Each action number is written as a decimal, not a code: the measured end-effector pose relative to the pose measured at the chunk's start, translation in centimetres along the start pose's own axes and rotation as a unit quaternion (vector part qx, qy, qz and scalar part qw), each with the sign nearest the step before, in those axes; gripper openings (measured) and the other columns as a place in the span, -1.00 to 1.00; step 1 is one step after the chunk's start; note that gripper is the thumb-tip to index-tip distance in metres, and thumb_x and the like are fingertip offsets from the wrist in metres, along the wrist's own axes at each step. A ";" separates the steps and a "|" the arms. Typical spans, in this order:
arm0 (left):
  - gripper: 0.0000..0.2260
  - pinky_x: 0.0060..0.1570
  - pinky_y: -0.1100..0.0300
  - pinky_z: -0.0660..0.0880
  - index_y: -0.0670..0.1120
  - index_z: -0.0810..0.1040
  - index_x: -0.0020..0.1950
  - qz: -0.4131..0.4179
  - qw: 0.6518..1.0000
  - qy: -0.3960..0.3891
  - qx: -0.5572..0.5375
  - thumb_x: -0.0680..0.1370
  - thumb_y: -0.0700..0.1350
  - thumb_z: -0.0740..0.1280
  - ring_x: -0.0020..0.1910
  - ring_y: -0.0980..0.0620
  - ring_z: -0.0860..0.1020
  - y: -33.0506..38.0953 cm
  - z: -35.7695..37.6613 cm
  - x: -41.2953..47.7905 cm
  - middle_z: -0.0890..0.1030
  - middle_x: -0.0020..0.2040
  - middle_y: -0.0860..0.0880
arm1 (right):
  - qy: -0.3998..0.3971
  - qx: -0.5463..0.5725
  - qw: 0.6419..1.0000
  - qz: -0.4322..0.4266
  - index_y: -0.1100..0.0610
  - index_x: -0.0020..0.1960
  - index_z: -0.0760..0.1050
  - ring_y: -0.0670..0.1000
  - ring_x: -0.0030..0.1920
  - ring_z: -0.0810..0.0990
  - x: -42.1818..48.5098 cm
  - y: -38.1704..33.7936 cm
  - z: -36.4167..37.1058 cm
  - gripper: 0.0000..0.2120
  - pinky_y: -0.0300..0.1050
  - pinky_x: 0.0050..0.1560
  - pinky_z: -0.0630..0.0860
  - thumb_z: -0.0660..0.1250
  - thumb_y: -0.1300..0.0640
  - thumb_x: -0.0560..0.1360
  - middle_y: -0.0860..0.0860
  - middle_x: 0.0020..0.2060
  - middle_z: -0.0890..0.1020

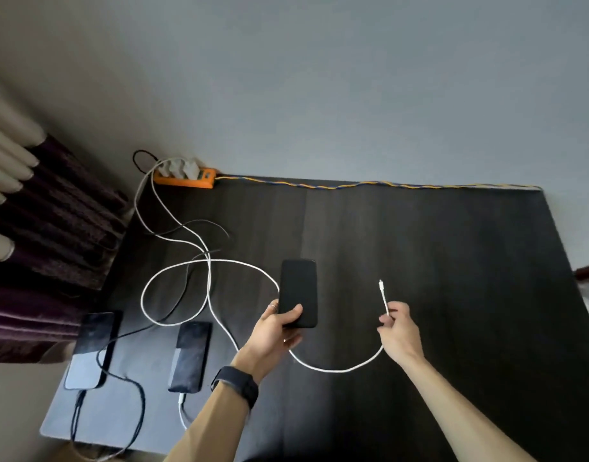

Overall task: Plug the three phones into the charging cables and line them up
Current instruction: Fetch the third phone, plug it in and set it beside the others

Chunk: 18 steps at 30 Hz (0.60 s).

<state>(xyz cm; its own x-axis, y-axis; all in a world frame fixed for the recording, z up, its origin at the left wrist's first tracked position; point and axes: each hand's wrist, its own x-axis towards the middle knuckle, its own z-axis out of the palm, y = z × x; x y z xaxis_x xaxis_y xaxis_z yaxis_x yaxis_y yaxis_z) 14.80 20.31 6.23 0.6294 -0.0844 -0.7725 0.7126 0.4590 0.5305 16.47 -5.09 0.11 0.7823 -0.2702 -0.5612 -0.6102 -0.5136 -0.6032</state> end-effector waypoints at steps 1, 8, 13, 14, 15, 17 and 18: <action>-0.79 -0.24 0.18 0.34 0.00 0.50 0.09 0.001 1.000 -0.005 -0.002 0.52 -0.19 0.42 -0.20 0.02 0.54 -0.2 0.6 -0.1 0.66 -0.04 -0.05 | 0.016 0.036 0.999 0.006 0.07 0.31 0.37 0.11 0.06 0.61 -1.0 0.5 -0.9 -0.59 -0.04 0.02 0.52 0.26 0.38 0.54 -0.01 0.00 0.60; -0.76 -0.22 0.16 0.31 0.01 0.53 0.13 0.005 0.999 -0.052 -0.008 0.50 -0.18 0.43 -0.16 0.01 0.53 -2.6 6.8 -2.1 0.67 0.03 -0.07 | 0.158 0.189 0.967 -0.060 -0.04 0.16 0.54 0.05 -0.09 0.65 -7.2 2.3 -8.8 -0.84 -0.15 -0.14 0.49 0.21 0.08 0.65 -0.02 -0.10 0.62; -0.89 -0.20 0.17 0.36 -0.03 0.54 0.05 -0.020 0.997 -0.068 -0.021 0.54 -0.17 0.35 -0.16 0.00 0.64 -4.3 11.8 -3.7 0.70 0.04 -0.08 | 0.137 0.195 0.961 -0.138 -0.05 -0.06 0.63 0.00 -0.27 0.58 -11.0 3.1 -11.8 -0.81 -0.18 -0.22 0.52 0.26 -0.02 0.62 -0.06 -0.30 0.61; -0.88 -0.15 0.16 0.38 -0.03 0.55 0.07 -0.028 0.996 -0.075 -0.027 0.55 -0.15 0.34 -0.11 0.00 0.66 -4.6 12.7 -4.1 0.70 0.09 -0.08 | 0.128 0.188 0.962 -0.155 -0.04 -0.08 0.64 -0.04 -0.31 0.57 -11.6 3.5 -11.9 -0.81 -0.23 -0.27 0.50 0.28 -0.01 0.61 -0.10 -0.34 0.61; -0.86 -0.10 0.16 0.39 -0.04 0.55 0.10 -0.035 0.996 -0.079 -0.030 0.54 -0.14 0.33 -0.06 0.01 0.66 -5.0 13.4 -4.4 0.69 0.15 -0.08 | 0.119 0.183 0.961 -0.167 -0.03 -0.09 0.64 -0.07 -0.33 0.56 -12.1 3.9 -11.9 -0.82 -0.29 -0.32 0.48 0.29 -0.01 0.60 -0.13 -0.36 0.60; -0.85 -0.05 0.14 0.40 -0.06 0.54 0.09 -0.045 0.996 -0.068 -0.027 0.53 -0.12 0.30 -0.05 0.00 0.65 -5.7 14.3 -4.9 0.67 0.20 -0.12 | 0.109 0.183 0.961 -0.175 0.00 -0.12 0.62 -0.09 -0.29 0.60 -13.0 5.0 -11.6 -0.81 -0.32 -0.30 0.47 0.31 -0.01 0.60 -0.12 -0.34 0.63; -0.83 -0.05 0.14 0.40 -0.08 0.52 0.10 -0.048 0.997 -0.058 -0.025 0.52 -0.13 0.29 -0.05 -0.01 0.65 -6.2 14.6 -5.1 0.66 0.22 -0.14 | 0.107 0.182 0.962 -0.174 0.00 -0.13 0.61 -0.08 -0.26 0.62 -13.4 5.6 -11.4 -0.81 -0.31 -0.28 0.49 0.30 -0.01 0.60 -0.09 -0.31 0.65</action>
<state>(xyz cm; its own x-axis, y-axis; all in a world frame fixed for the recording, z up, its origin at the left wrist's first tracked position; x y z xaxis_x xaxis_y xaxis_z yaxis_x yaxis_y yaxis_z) 11.70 4.95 12.00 0.5926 -0.2296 -0.7721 0.7568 0.4868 0.4361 3.95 -13.65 10.69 0.9311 -0.3150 -0.1837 -0.2801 -0.2953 -0.9134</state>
